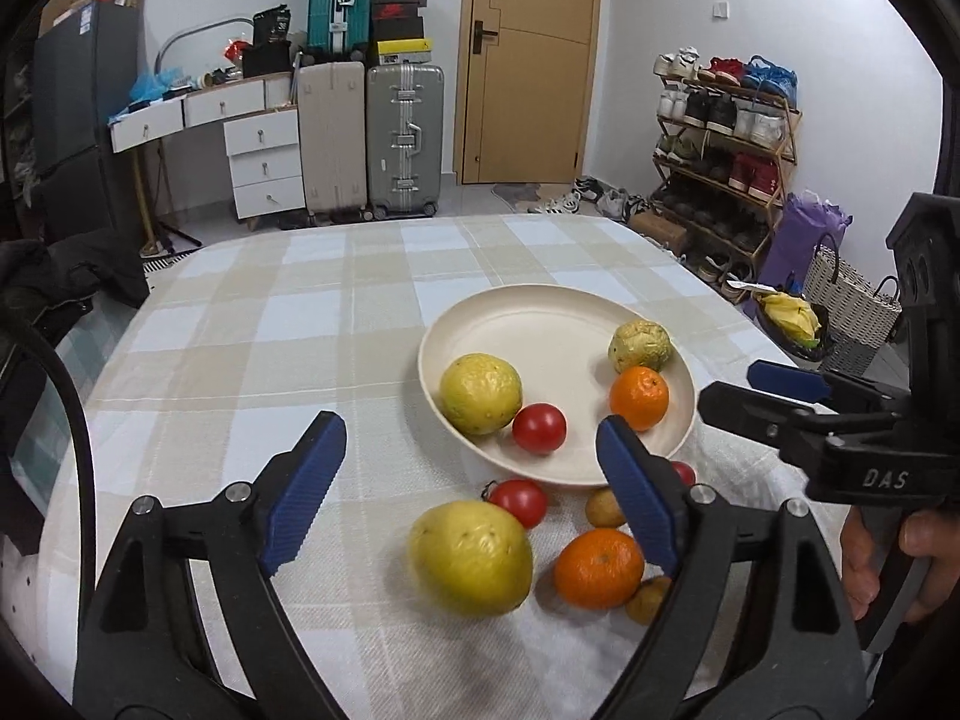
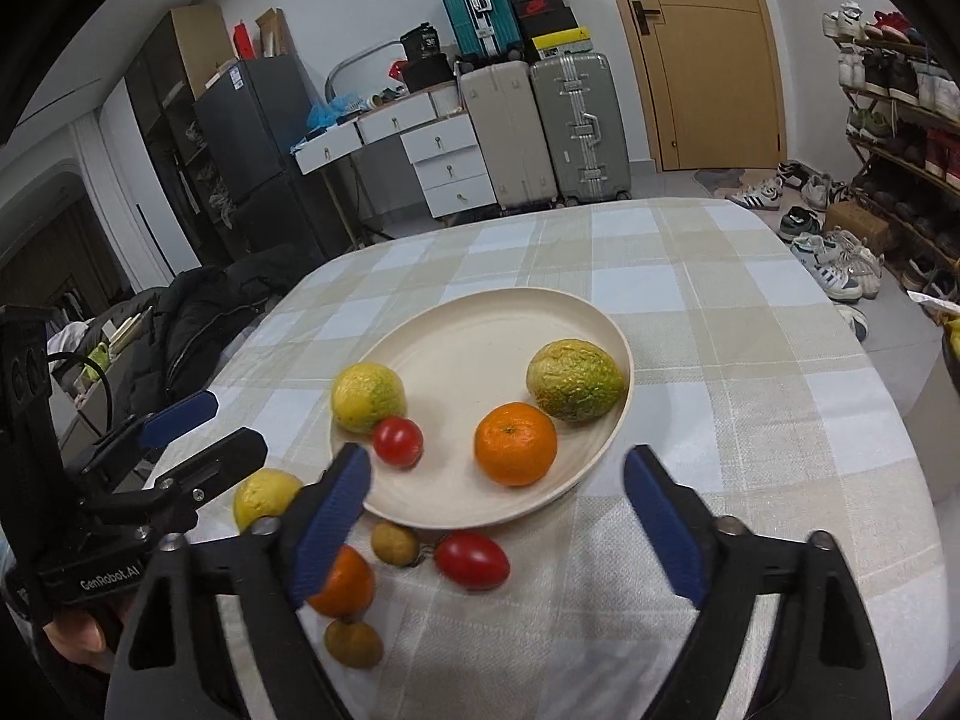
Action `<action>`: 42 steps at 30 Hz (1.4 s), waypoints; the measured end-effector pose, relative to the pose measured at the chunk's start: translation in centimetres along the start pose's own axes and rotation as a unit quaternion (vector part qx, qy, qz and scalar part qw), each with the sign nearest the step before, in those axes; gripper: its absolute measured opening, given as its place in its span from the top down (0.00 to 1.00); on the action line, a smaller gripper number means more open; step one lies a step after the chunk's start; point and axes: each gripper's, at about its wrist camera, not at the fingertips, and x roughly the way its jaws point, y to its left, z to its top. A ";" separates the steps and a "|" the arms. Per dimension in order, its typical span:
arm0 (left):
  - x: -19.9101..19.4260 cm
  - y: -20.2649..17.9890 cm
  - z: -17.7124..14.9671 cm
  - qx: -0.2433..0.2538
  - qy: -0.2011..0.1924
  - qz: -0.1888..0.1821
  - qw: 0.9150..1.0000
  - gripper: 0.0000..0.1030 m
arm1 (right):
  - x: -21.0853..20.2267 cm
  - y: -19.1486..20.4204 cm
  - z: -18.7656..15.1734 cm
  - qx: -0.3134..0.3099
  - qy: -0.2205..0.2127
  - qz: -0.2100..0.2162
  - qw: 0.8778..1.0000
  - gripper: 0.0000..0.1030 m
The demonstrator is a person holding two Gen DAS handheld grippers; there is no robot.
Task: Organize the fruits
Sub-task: 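Open both tools to drop the orange and tomato onto the plate, then withdraw both tools from the plate toward the loose fruits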
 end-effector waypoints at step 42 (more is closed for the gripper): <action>-2.6 1.0 -4.9 0.016 0.034 0.004 0.999 0.01 | -0.2 3.0 -5.0 -0.082 0.080 0.015 0.993 0.00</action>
